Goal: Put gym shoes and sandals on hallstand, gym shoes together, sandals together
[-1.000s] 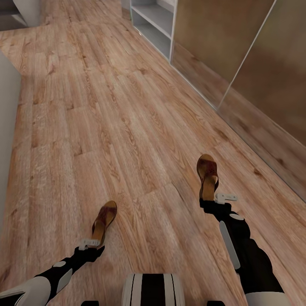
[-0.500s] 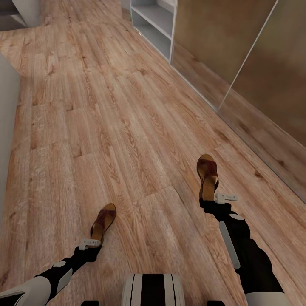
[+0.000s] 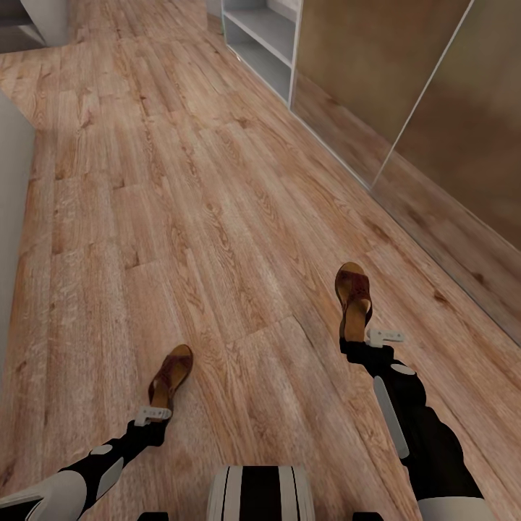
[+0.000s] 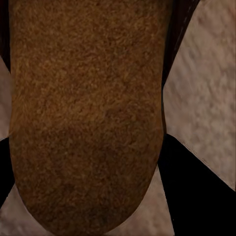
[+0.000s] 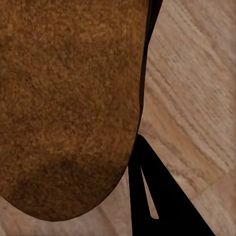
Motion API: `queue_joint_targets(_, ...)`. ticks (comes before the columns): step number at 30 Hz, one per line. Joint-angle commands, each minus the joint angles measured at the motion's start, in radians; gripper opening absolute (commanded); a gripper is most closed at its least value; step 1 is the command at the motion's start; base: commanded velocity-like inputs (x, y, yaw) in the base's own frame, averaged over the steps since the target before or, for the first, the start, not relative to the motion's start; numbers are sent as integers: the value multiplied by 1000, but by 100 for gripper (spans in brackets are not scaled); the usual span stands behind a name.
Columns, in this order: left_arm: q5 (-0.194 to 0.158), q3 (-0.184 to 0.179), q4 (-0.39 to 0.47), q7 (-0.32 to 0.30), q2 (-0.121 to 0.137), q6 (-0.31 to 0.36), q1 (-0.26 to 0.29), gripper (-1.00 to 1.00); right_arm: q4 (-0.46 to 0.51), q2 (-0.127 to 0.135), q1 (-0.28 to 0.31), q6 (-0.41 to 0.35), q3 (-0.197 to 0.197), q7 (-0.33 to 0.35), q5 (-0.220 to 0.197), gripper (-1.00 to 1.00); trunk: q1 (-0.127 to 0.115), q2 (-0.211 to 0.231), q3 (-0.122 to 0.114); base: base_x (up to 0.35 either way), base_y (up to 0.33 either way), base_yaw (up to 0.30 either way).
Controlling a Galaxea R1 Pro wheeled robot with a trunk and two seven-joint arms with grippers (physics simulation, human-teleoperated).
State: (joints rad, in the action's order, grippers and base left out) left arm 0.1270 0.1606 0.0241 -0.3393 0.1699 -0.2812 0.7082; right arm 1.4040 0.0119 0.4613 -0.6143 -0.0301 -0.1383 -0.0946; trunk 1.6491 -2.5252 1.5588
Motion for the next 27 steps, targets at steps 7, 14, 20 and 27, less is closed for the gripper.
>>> queue_joint_targets(7, 10, 14, -1, 0, 0, -3, 1, -100, 1, 0, 0, -5, 1, -10, -13, -100, 0, 0, 1, 0, 0, 0)
queue_joint_targets(14, 8, 16, 6, 0, 0, -2, 1, -100, 1, 0, 0, -4, 1, -10, -13, -100, -3, 1, -26, 0, 0, 0)
queue_joint_targets(20, 7, 17, 68, 0, -5, 3, 2, -100, 0, 0, 0, -4, 1, -10, -13, -100, -6, 3, -50, 0, 0, 0)
queue_joint_targets(27, 6, 16, 311, -2, -50, 214, 2, -100, -2, 0, 0, -3, 3, -9, -11, -100, -9, 4, -77, 0, 0, 0)
